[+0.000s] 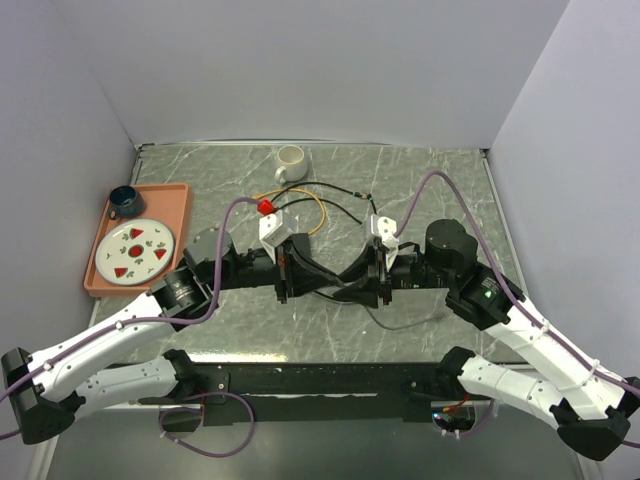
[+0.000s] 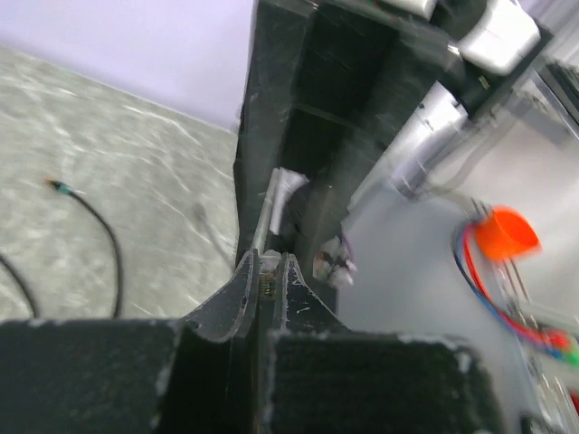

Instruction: Insert the plug into the switch port

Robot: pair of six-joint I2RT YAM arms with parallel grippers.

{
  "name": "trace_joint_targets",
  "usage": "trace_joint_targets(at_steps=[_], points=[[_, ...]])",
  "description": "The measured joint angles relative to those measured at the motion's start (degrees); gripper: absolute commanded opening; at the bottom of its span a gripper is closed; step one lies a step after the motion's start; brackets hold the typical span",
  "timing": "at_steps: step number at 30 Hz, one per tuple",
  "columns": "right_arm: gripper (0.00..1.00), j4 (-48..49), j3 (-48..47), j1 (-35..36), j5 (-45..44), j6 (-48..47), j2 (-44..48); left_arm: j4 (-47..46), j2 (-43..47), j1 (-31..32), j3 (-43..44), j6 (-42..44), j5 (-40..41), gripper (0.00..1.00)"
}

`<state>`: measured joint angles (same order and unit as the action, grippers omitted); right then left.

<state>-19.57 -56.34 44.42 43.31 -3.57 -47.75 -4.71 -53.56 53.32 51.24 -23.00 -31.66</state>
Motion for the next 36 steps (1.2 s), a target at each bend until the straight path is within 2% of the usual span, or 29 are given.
trace_joint_targets(at_steps=[1, 4, 10, 15, 20, 21, 24, 36], points=[[0.63, -0.2, 0.0, 0.0, -0.8, -0.1, 0.1, -0.2, 0.2, 0.0, 0.0, -0.5, 1.7, 0.01], [0.73, -0.5, 0.0, 0.1, -4.5, -0.2, 0.4, 0.1, 1.4, 0.1, 0.2, -2.6, 7.6, 0.01], [0.77, -1.1, 0.0, 1.4, -17.7, -0.5, 1.7, 6.3, -1.1, 0.1, 6.9, -7.1, 19.3, 0.01], [0.74, -1.0, 0.0, 4.4, -29.1, -0.9, 1.7, 13.8, -6.1, 0.1, 13.1, -11.1, 26.8, 0.01], [0.69, 1.4, 1.3, 5.9, -37.0, -1.3, 2.6, 20.1, -10.2, 0.1, 16.6, -13.8, 29.5, 0.01], [0.65, 1.9, 1.8, 6.0, -38.0, -1.5, 2.9, 20.8, -10.8, 0.1, 16.9, -14.2, 29.8, 0.01], [0.59, 3.1, 2.3, 6.4, -39.8, -2.1, 2.9, 22.3, -11.9, 0.1, 17.2, -15.2, 30.0, 0.01], [0.57, 5.9, 2.5, 7.9, -40.9, -3.5, -0.3, 23.0, -12.9, 0.1, 17.2, -16.8, 29.4, 0.01]])
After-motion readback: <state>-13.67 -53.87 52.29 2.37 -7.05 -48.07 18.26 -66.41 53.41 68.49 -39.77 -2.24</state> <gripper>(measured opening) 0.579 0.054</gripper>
